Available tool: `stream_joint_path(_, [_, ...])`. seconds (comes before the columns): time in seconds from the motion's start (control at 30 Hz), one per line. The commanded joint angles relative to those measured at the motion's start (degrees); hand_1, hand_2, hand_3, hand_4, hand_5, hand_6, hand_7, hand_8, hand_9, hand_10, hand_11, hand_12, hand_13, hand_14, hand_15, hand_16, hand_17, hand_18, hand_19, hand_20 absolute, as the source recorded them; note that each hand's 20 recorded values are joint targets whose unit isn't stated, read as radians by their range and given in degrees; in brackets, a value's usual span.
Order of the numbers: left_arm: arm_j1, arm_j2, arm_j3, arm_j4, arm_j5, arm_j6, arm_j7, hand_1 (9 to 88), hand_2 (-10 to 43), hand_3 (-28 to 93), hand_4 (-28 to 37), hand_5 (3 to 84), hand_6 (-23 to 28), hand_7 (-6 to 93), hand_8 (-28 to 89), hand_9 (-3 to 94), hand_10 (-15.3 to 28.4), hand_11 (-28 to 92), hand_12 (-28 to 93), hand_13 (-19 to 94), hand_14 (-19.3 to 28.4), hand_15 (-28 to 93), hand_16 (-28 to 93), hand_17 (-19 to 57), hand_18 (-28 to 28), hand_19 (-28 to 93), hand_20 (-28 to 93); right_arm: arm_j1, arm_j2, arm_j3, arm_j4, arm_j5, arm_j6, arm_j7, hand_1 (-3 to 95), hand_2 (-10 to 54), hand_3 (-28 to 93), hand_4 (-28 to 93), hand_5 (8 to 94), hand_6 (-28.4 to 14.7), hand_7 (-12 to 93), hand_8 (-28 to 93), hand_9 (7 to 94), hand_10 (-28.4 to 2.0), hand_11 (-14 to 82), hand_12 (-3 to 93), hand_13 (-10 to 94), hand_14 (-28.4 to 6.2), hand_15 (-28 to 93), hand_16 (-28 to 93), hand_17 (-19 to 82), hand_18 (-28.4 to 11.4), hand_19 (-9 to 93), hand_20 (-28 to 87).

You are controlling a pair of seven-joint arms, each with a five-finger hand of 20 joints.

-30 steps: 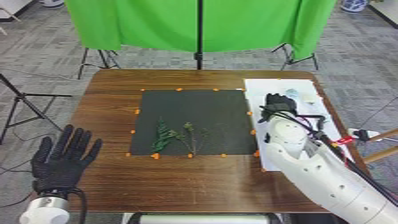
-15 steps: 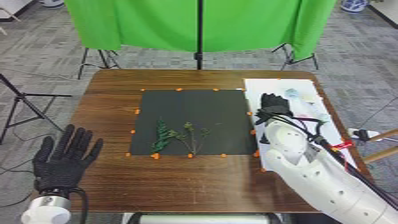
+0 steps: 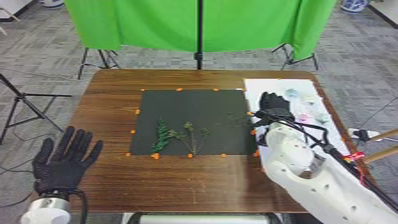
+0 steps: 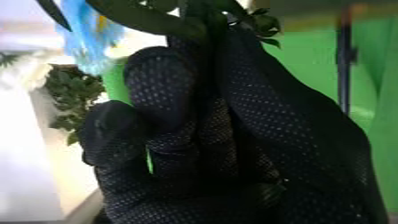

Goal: Arrange flowers

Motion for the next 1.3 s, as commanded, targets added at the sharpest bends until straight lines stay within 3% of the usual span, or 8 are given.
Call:
stream_joint_path(0.03, [1.24,0.36,-0.25,-0.03,-0.26,0.77,0.1,29.3,12.9,74,-28.3,42.4,6.5,19.6,-11,39.8,15.4,25,12,32,15.3,41,-6,-4.8,15.2,39,19,-2.06,-4.59,4.16,-5.53,6.41,0.99,6.94,61.2,-9.5,73,-20,83.2,0.0,30,23,93.6,-8.8,10.6,46.4,85,-3.5,45,54,51,-25.5,93,42])
stream_joint_path(0.17, [1.53,0.73,-0.38,-0.26,-0.18,1.03,0.18,29.3,12.9,74,-28.3,42.4,6.5,19.6,-11,39.7,15.4,25,12,32,15.3,41,-5,-4.8,15.2,39,19,-3.06,-8.51,3.3,-5.77,6.62,1.86,7.97,61.1,-9.5,73,-19,83.1,-0.1,30,24,93.6,-8.8,10.6,46.8,85,-3.7,46,54,51,-25.6,93,42])
stream_joint_path(0.43, [-0.34,1.25,0.69,0.34,0.08,1.62,-1.06,29.3,12.9,73,-28.3,42.4,6.5,19.5,-11,39.7,15.3,26,12,32,15.2,41,-5,-4.7,15.2,39,19,-2.54,-15.32,0.51,-2.4,5.79,2.64,9.43,61.3,-9.5,72,-19,82.8,-0.4,30,25,93.1,-9.1,10.8,47.2,85,-4.1,47,54,51,-25.8,93,43])
stream_joint_path(0.63, [-0.71,1.87,1.18,0.55,0.24,2.16,-1.18,29.3,12.9,73,-28.3,42.4,6.4,19.6,-11,39.8,15.4,26,12,32,15.3,41,-5,-4.8,15.3,39,19,-2.32,-17.77,-1.22,1.36,2.52,2.54,8.89,61.1,-9.5,72,-18,82.4,-0.5,30,25,92.9,-9.3,11.0,47.3,85,-4.2,47,53,51,-25.8,93,43])
stream_joint_path(0.93, [-2.99,2.14,2.75,1.3,0.66,2.91,-2.74,29.3,12.9,73,-28.3,42.4,6.5,19.7,-11,39.7,15.4,26,12,32,15.3,42,-5,-4.8,15.2,39,19,-1.67,-20.9,-0.79,4.93,4.18,3.19,10.8,60.9,-9.5,72,-18,81.5,-0.5,31,24,92.5,-9.4,11.4,47.3,84,-4.6,48,53,51,-25.7,93,43])
stream_joint_path(1.1, [-4.78,2.18,4.22,1.93,0.91,2.5,-4.14,29.4,13.1,73,-28.3,42.5,6.5,19.8,-12,39.9,15.3,26,12,32,15.3,42,-5,-4.7,15.3,39,19,-1.09,-22.49,-0.46,6.17,4.79,5.15,12.48,60.9,-9.5,72,-18,80.7,-0.6,32,24,92.0,-9.4,11.9,47.9,83,-4.8,49,53,50,-25.7,93,43])
stream_joint_path(1.3, [-5.77,2.55,4.74,2.22,1.0,3.77,-5.55,29.4,13.2,73,-28.3,42.5,6.4,19.9,-12,39.9,15.3,26,12,32,15.3,42,-6,-4.6,15.2,39,19,-1.22,-23.75,-0.39,7.01,5.11,4.18,13.51,61.0,-9.5,72,-18,80.1,-0.8,33,24,91.7,-9.4,12.4,47.9,83,-4.9,50,52,50,-25.7,93,44])
